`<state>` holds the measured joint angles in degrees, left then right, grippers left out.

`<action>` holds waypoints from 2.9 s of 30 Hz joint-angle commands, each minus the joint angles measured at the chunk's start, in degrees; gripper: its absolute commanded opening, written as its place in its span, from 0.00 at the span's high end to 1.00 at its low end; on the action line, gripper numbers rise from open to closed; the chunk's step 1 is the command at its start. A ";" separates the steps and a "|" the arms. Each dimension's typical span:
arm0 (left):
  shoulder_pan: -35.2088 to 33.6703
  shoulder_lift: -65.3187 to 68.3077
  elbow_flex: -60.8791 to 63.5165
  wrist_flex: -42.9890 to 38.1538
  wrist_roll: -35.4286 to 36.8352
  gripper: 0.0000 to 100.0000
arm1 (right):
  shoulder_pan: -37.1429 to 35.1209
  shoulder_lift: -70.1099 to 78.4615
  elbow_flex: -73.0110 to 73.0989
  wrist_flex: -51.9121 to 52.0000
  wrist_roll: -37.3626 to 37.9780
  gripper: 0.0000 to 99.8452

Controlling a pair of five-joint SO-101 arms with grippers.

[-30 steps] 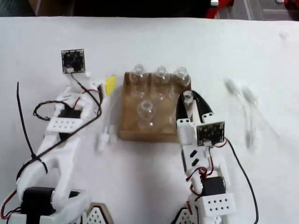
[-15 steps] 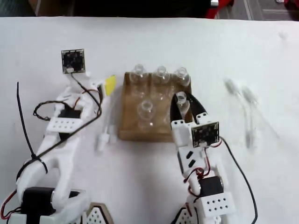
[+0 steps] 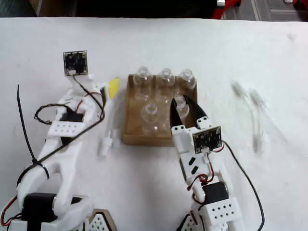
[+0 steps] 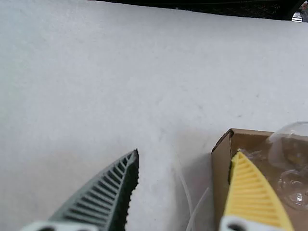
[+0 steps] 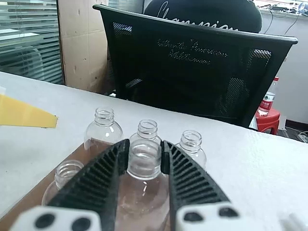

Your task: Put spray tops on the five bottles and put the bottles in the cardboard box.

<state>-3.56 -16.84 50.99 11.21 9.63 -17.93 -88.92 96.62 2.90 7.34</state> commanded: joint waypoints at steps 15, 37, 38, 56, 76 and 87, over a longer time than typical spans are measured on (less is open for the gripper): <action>-0.66 -0.57 -0.62 -1.67 -0.44 0.71 | -0.48 2.86 0.53 0.92 0.00 0.98; -0.66 -0.57 -0.53 -1.58 -0.44 0.71 | -0.31 8.13 0.53 0.75 0.00 0.87; -0.66 -0.57 -0.53 -1.58 -0.44 0.71 | -0.31 8.13 0.53 0.75 0.00 0.87; -0.75 -0.57 -0.70 -1.67 -0.44 0.71 | -0.66 -0.66 0.53 3.65 0.00 0.86; -0.75 -0.48 -0.44 -3.25 -0.44 0.71 | 0.31 -14.46 -6.07 22.73 -0.62 0.86; -0.75 -0.48 -0.53 -3.25 -0.44 0.71 | 7.60 -14.46 -13.45 30.90 -8.09 0.86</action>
<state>-3.56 -16.84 50.99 9.45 9.63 -12.84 -102.81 86.68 32.70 1.19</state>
